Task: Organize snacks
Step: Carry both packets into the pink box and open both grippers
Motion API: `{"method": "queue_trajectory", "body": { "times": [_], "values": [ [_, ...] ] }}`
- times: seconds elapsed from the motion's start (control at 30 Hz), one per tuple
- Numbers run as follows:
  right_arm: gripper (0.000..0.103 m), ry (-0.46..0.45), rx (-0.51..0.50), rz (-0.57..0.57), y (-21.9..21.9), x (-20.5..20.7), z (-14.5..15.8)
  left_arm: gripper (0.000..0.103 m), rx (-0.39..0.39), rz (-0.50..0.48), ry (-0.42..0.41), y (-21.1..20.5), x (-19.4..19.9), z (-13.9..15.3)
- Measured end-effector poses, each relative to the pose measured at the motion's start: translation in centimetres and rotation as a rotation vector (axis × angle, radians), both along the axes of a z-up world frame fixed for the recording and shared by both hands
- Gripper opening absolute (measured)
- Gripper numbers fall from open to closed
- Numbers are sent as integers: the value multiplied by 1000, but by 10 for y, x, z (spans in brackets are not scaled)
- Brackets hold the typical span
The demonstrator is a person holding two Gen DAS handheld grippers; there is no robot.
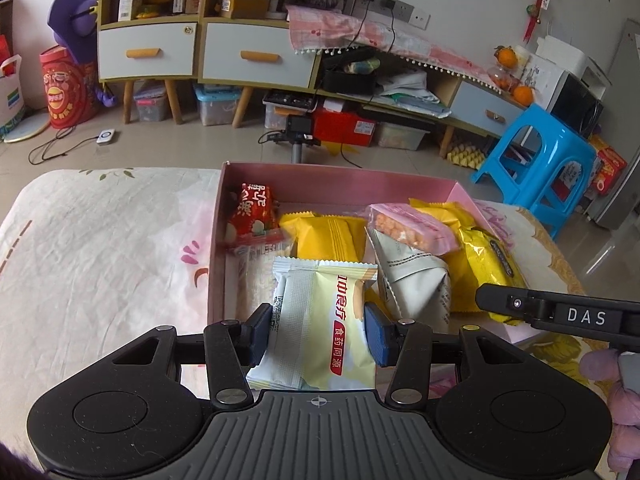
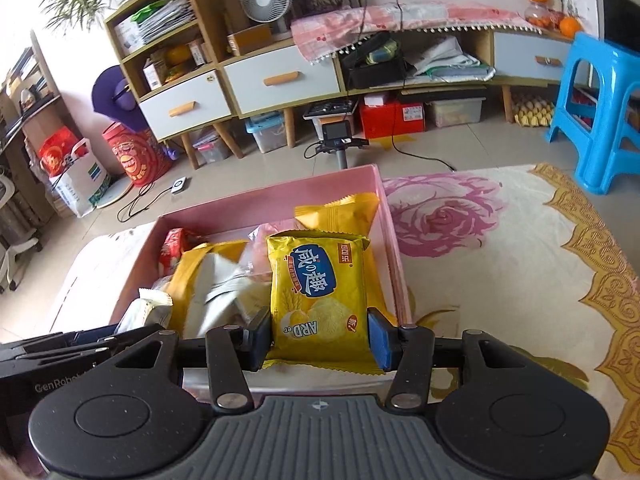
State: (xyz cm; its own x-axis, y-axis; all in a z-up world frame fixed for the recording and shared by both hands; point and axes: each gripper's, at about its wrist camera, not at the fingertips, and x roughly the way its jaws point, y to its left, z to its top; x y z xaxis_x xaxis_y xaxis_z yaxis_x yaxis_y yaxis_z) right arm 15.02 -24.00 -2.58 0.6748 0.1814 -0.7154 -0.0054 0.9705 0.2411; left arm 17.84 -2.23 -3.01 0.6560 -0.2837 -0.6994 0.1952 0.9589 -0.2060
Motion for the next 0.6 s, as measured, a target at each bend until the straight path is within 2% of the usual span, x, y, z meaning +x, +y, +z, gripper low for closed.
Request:
{"method": "queue_trajectory", "body": {
  "times": [0.27,0.4,0.6],
  "values": [
    [40,-22,-7,29,-1,4,-9,46,5,5,-28,-2,11,-7],
    [40,-28,-17,41,3,6,-14,46,-23,31,-92,-2,8,-10],
    [40,-39,-7,50,3,8,-13,47,-14,27,-95,-5,7,-12]
  ]
}}
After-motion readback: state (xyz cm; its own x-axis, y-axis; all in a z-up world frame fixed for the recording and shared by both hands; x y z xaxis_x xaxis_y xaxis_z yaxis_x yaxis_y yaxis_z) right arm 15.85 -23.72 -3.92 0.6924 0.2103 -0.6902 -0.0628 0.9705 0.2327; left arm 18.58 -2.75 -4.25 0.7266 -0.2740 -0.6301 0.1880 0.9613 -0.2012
